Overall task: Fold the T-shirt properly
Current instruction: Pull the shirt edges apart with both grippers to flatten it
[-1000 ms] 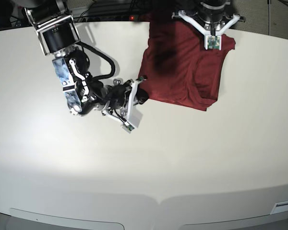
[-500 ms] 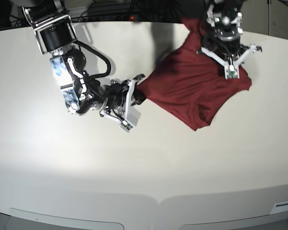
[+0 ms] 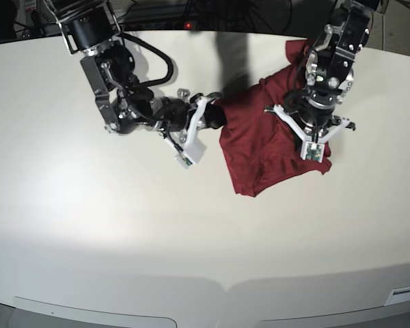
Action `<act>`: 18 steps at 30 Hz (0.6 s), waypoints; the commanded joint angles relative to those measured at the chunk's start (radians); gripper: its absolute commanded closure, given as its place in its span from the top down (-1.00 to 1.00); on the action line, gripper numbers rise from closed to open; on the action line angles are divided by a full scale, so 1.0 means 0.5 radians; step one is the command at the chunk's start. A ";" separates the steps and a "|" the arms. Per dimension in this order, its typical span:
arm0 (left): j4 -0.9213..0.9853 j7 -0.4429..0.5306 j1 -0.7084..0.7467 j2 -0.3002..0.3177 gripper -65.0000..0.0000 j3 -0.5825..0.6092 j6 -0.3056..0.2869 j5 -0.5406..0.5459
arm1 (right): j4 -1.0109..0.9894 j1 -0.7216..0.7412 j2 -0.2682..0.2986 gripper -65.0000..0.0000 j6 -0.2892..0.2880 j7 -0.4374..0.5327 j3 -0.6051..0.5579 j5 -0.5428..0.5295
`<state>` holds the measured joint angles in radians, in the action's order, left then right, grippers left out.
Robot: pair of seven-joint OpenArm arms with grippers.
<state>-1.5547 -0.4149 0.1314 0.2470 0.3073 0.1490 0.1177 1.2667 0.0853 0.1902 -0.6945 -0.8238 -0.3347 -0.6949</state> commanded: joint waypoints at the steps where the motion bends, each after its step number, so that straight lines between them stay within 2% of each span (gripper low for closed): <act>1: -0.097 0.005 -0.018 0.014 -1.00 -0.012 0.000 -0.008 | 0.043 0.021 0.008 -1.00 -0.007 -0.043 0.002 0.021; 3: -0.243 -0.092 -0.003 0.060 -1.00 -0.011 0.008 -0.008 | 0.105 0.038 0.031 -1.00 -0.007 -0.050 0.007 0.035; 7: -0.611 -0.194 0.070 0.179 -1.00 -0.011 0.253 -0.076 | 0.261 0.072 0.099 -1.00 -0.007 -0.130 0.071 0.097; 10: -0.799 -0.296 0.157 0.224 -1.00 -0.011 0.318 -0.253 | 0.343 0.072 0.106 -1.00 -0.007 -0.226 0.158 0.116; 12: -0.867 -0.351 0.233 0.233 -1.00 -0.011 0.343 -0.250 | 0.381 0.072 0.107 -1.00 -0.007 -0.226 0.204 0.123; 15: -0.898 -0.328 0.378 0.233 -1.00 -0.011 0.386 -0.145 | 0.456 0.072 0.106 -1.00 -0.007 -0.225 0.240 0.111; 18: -0.898 -0.203 0.536 0.233 -1.00 -0.011 0.467 -0.021 | 0.526 0.072 0.088 -1.00 -0.007 -0.214 0.239 0.111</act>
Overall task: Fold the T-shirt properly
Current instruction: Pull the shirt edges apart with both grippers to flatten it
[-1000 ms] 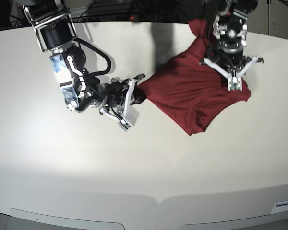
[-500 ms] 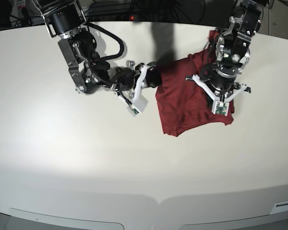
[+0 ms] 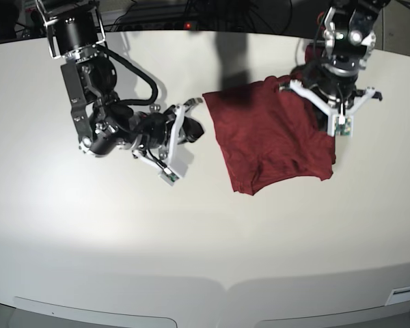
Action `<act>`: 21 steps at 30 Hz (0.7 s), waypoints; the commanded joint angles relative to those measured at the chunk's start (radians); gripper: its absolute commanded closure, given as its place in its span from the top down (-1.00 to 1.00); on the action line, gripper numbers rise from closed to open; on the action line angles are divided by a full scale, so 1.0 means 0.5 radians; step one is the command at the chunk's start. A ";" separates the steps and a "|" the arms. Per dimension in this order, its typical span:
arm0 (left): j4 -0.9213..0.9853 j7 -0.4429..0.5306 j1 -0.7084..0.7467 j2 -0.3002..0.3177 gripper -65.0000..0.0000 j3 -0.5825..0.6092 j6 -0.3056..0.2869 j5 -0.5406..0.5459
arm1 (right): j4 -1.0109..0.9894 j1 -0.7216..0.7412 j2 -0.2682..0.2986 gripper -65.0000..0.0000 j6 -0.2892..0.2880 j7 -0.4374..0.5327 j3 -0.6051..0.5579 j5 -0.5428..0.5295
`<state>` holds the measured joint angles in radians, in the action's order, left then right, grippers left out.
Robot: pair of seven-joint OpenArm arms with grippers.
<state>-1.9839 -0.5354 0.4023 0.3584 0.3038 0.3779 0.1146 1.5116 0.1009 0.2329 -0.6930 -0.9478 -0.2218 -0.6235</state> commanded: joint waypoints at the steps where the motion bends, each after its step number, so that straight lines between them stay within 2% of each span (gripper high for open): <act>1: -0.040 0.070 0.041 0.010 -1.00 -0.005 0.029 0.000 | 0.040 0.043 -0.018 -1.00 -0.010 0.051 0.013 -0.031; 6: -0.001 0.134 0.212 0.008 -1.00 -0.005 0.031 -0.001 | 0.040 0.023 -0.206 -1.00 -0.010 0.075 0.011 0.011; 12: 0.318 0.246 0.224 -0.041 -1.00 -0.005 0.031 -0.002 | 0.040 -0.069 -0.434 -1.00 -0.010 0.053 0.011 0.256; 15: 0.513 0.344 0.188 -0.076 -1.00 -0.005 0.032 -0.018 | 0.040 -0.168 -0.478 -1.00 -0.010 0.072 0.011 0.464; 17: 0.613 0.338 0.142 -0.079 -1.00 -0.005 0.031 -0.046 | 0.040 -0.224 -0.476 -1.00 -0.010 0.123 0.014 0.558; 21: 0.702 0.330 0.068 -0.079 -1.00 -0.072 0.033 -0.123 | 0.040 -0.284 -0.477 -1.00 -0.010 0.130 0.027 0.616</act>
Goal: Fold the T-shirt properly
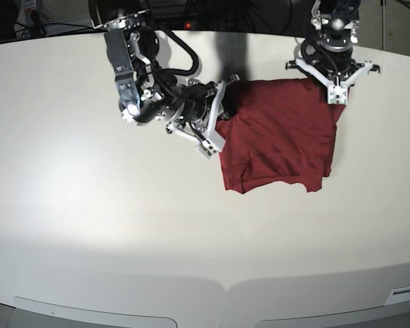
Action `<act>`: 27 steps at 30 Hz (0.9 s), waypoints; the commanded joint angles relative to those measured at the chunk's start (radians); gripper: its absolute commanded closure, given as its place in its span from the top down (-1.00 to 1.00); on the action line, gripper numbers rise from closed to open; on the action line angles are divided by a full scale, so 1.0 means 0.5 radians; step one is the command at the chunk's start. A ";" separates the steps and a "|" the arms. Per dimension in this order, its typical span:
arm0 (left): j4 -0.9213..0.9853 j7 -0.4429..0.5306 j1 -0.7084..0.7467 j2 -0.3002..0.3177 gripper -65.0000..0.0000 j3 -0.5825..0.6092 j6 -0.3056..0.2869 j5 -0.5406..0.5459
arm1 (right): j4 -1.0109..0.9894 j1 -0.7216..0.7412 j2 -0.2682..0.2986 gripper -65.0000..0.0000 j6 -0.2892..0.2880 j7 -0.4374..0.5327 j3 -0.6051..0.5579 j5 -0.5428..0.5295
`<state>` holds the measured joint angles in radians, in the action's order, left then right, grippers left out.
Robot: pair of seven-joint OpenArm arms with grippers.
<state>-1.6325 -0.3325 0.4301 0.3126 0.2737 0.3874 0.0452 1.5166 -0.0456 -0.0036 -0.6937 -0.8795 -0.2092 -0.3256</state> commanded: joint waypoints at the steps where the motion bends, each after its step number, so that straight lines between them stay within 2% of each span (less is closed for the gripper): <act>1: -0.002 -0.081 0.006 0.013 -1.00 -0.045 0.014 0.016 | 0.031 0.000 -0.005 -1.00 -0.009 -0.003 0.001 0.017; 8: -0.089 -0.119 0.026 0.014 -1.00 -0.188 0.012 0.015 | 0.133 0.002 -0.004 -1.00 -0.009 0.081 0.002 0.018; 16: -0.628 -0.095 0.177 0.034 -1.00 -0.193 0.012 -0.026 | 0.397 0.046 0.000 -1.00 -0.009 0.063 0.002 0.017; 19: -0.801 -0.095 0.239 0.085 -1.00 -0.193 0.012 -0.061 | 0.478 0.045 0.022 -1.00 -0.009 0.014 0.002 0.015; 22: -0.938 -0.130 0.332 0.153 -1.00 -0.193 0.013 -0.060 | 0.594 0.032 0.072 -1.00 0.039 -0.083 0.002 -0.012; 27: -1.096 -0.117 0.596 0.212 -1.00 -0.193 0.043 -0.062 | 0.924 -0.101 0.155 -1.00 0.043 -0.271 0.127 -0.260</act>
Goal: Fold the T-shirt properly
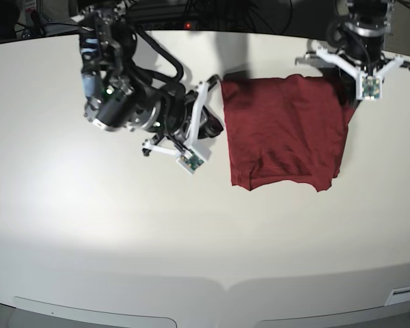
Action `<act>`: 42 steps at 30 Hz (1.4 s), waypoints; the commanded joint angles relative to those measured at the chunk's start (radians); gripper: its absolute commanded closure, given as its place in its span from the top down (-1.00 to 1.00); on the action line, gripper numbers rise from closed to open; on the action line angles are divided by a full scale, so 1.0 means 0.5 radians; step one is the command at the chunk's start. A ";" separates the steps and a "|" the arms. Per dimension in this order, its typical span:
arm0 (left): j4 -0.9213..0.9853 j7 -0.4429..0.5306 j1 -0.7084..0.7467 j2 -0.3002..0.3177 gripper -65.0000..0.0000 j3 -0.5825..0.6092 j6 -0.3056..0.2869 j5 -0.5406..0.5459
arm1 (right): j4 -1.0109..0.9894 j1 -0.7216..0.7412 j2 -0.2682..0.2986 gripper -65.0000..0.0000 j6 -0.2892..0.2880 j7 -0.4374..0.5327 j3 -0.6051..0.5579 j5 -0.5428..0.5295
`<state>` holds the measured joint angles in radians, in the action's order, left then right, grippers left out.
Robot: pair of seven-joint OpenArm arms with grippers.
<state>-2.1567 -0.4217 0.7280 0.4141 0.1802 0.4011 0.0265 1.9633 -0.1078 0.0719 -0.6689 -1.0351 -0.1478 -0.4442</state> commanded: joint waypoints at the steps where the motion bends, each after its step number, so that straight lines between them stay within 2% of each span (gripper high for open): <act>1: -0.074 0.065 0.051 0.009 -1.00 -0.006 0.040 -0.024 | 0.090 -0.018 0.014 -1.00 -0.006 0.014 0.056 -0.057; 7: -0.138 0.067 0.310 0.009 -1.00 -0.006 0.067 -0.059 | 0.325 -0.334 0.024 -1.00 -0.008 -0.021 0.441 -0.230; 12: -0.137 0.051 0.506 0.009 -1.00 -0.006 0.068 -0.060 | 0.459 -0.636 0.022 -1.00 -0.058 -0.043 0.728 -0.235; 19: -0.136 0.050 0.792 0.009 -1.00 -0.010 0.068 -0.073 | 0.584 -1.027 0.021 -1.00 -0.058 -0.133 1.009 -0.239; 23: -0.077 0.002 0.888 0.009 -1.00 -0.010 0.067 -0.068 | 0.585 -1.293 0.006 -1.00 -0.058 -0.130 1.112 -0.426; 25: 0.024 -0.007 0.893 0.009 -1.00 -0.009 0.066 -0.066 | 0.583 -1.455 0.005 -1.00 -0.058 -0.075 1.108 -0.436; 28: 0.242 0.036 0.892 0.009 -1.00 -0.009 0.044 -0.002 | 0.555 -1.707 0.005 -1.00 -0.058 0.114 1.106 -0.401; 32: 0.576 0.183 0.856 0.009 -1.00 -0.009 -0.150 0.102 | 0.426 -1.944 0.004 -1.00 -0.058 0.274 1.106 -0.327; 34: 0.758 0.237 0.793 0.008 -1.00 -0.009 -0.286 0.182 | 0.303 -1.985 -0.011 -1.00 -0.058 0.316 1.107 -0.280; 36: 0.953 0.266 0.698 0.008 -1.00 -0.007 -0.463 0.274 | 0.134 -1.970 -0.033 -1.00 -0.058 0.386 1.106 -0.198; 39: 1.295 0.273 0.514 -0.002 -1.00 -0.005 -0.819 0.351 | -0.195 -1.875 -0.034 -1.00 -0.058 0.474 1.106 -0.087; 42: 1.699 0.340 0.312 -0.004 -1.00 -0.005 -1.080 0.441 | -0.600 -1.706 -0.031 -1.00 -0.058 0.507 1.107 0.032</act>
<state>-1.2934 -0.2470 0.8593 0.4011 0.1783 -0.1440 0.2466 1.6436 -0.9413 0.0525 -0.6926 -0.7845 0.4034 -0.4175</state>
